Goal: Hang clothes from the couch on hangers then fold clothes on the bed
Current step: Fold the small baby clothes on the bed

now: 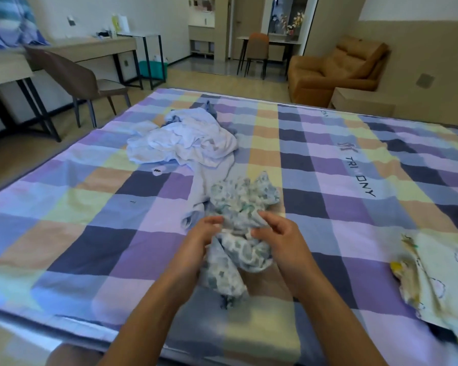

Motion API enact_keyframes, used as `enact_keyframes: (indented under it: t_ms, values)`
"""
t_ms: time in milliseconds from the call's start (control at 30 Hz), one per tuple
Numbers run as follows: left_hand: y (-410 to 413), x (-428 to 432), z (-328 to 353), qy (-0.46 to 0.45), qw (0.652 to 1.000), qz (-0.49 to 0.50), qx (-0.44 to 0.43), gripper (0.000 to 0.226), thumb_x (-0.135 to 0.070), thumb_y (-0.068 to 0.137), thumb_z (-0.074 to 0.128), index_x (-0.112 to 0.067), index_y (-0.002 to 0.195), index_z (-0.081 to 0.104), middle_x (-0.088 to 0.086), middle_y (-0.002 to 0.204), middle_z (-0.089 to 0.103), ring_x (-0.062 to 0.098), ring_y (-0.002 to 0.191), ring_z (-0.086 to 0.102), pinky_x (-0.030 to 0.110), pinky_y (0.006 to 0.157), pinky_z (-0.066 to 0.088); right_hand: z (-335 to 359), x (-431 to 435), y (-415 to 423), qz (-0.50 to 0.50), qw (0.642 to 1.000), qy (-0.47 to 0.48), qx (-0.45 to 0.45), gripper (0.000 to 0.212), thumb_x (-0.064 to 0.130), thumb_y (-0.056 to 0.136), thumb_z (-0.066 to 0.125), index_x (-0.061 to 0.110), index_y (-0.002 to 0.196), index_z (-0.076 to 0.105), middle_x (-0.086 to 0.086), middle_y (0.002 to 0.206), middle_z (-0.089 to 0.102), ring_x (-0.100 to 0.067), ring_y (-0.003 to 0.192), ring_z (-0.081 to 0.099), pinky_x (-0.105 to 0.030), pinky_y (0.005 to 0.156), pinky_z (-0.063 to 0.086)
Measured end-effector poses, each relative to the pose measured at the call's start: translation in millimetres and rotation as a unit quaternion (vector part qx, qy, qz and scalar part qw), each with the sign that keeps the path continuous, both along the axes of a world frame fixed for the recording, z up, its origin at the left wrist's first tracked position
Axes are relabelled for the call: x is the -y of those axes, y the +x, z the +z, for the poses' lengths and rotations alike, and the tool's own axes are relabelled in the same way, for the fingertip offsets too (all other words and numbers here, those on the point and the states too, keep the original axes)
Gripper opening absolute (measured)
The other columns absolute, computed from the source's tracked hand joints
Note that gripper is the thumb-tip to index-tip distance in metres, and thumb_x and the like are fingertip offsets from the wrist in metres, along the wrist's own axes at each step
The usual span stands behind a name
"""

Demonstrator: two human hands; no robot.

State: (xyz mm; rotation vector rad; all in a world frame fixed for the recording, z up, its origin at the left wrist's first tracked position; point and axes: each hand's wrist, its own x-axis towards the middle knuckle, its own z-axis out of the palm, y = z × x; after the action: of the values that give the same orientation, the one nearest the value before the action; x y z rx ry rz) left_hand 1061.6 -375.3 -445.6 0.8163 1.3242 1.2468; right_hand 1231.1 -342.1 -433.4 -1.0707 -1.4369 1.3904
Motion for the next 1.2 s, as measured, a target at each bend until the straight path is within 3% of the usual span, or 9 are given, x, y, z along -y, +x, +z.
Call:
enact_keyframes:
  t_ms: [100, 200, 333, 533, 633, 700, 833, 1000, 1200]
  values:
    - [11, 3, 10, -0.048, 0.978, -0.058, 0.194, 0.042, -0.037, 0.104, 0.045, -0.011, 0.11, 0.077, 0.019, 0.115, 0.073, 0.031, 0.102, 0.072, 0.041, 0.09, 0.055, 4, 25, 16, 0.175, 0.979, 0.05, 0.087, 0.033, -0.006, 0.088, 0.069, 0.026, 0.09, 0.077, 0.011, 0.09, 0.073, -0.005, 0.086, 0.065, -0.022, 0.079, 0.052]
    - [25, -2, 2, 0.0, 0.998, -0.002, 0.062, 0.024, -0.006, 0.096, 0.061, -0.007, 0.119, 0.069, 0.015, 0.109, 0.076, 0.026, 0.094, 0.075, 0.036, 0.078, 0.061, 10, 34, 30, 0.227, 0.962, 0.053, 0.144, 0.025, 0.003, 0.088, 0.072, 0.026, 0.093, 0.08, 0.004, 0.096, 0.073, -0.016, 0.09, 0.068, -0.029, 0.083, 0.055]
    - [24, -1, 6, 0.063, 0.998, 0.016, -0.024, 0.028, 0.012, 0.089, 0.056, -0.01, 0.093, 0.073, 0.008, 0.088, 0.078, 0.023, 0.077, 0.073, 0.031, 0.066, 0.059, 14, 24, 50, -0.053, 0.975, 0.175, 0.125, 0.007, 0.019, 0.084, 0.073, 0.023, 0.089, 0.075, 0.004, 0.092, 0.072, -0.01, 0.088, 0.068, -0.034, 0.078, 0.054]
    - [26, 13, 25, 0.297, 0.935, -0.102, -0.167, 0.061, 0.024, 0.082, 0.058, -0.025, 0.117, 0.066, -0.022, 0.113, 0.073, 0.001, 0.111, 0.066, 0.018, 0.089, 0.052, 14, 25, 56, 0.062, 0.996, 0.056, -0.038, 0.077, 0.059, 0.084, 0.071, 0.038, 0.151, 0.038, 0.015, 0.139, 0.06, -0.009, 0.128, 0.059, -0.034, 0.099, 0.054]
    - [24, 17, 21, 0.361, 0.871, -0.151, -0.298, 0.054, -0.003, 0.081, 0.066, -0.026, 0.129, 0.064, -0.007, 0.134, 0.061, 0.016, 0.131, 0.053, 0.042, 0.109, 0.043, 13, 28, 54, 0.027, 0.991, 0.009, -0.134, 0.07, 0.054, 0.086, 0.068, 0.023, 0.146, 0.05, -0.001, 0.137, 0.065, -0.024, 0.123, 0.064, -0.044, 0.099, 0.054]
    - [24, 21, 18, 0.329, 0.858, -0.194, -0.344, 0.054, -0.037, 0.08, 0.064, -0.053, 0.131, 0.056, -0.028, 0.142, 0.047, 0.003, 0.142, 0.035, 0.027, 0.119, 0.027, 12, 28, 55, -0.029, 0.99, -0.006, -0.141, 0.053, 0.041, 0.083, 0.077, 0.015, 0.128, 0.066, -0.01, 0.121, 0.073, -0.031, 0.112, 0.07, -0.048, 0.094, 0.056]
    - [37, 26, 13, 0.267, 0.898, -0.112, -0.331, 0.043, -0.058, 0.085, 0.051, -0.044, 0.123, 0.065, -0.028, 0.133, 0.055, -0.001, 0.135, 0.041, 0.017, 0.114, 0.028, 3, 26, 66, -0.1, 0.986, -0.025, -0.131, 0.022, -0.005, 0.089, 0.063, 0.004, 0.107, 0.071, -0.012, 0.098, 0.077, -0.032, 0.093, 0.074, -0.04, 0.076, 0.061]
    - [45, 19, 11, 0.276, 0.922, 0.01, -0.273, 0.017, -0.023, 0.091, 0.069, -0.025, 0.108, 0.074, -0.015, 0.114, 0.07, 0.0, 0.113, 0.062, 0.019, 0.097, 0.047, -14, 26, 87, -0.134, 0.987, 0.055, -0.072, 0.044, -0.021, 0.087, 0.05, 0.008, 0.107, 0.076, -0.008, 0.106, 0.078, -0.025, 0.103, 0.073, -0.037, 0.082, 0.061]
    - [42, 17, 13, 0.188, 0.979, 0.074, 0.014, 0.035, -0.037, 0.068, 0.083, -0.014, 0.085, 0.063, 0.009, 0.088, 0.069, 0.024, 0.088, 0.063, 0.044, 0.084, 0.052, -17, 30, 123, 0.103, 0.986, 0.133, 0.02, 0.033, -0.028, 0.087, 0.046, -0.013, 0.101, 0.072, -0.009, 0.136, 0.064, -0.026, 0.131, 0.057, -0.033, 0.099, 0.051]
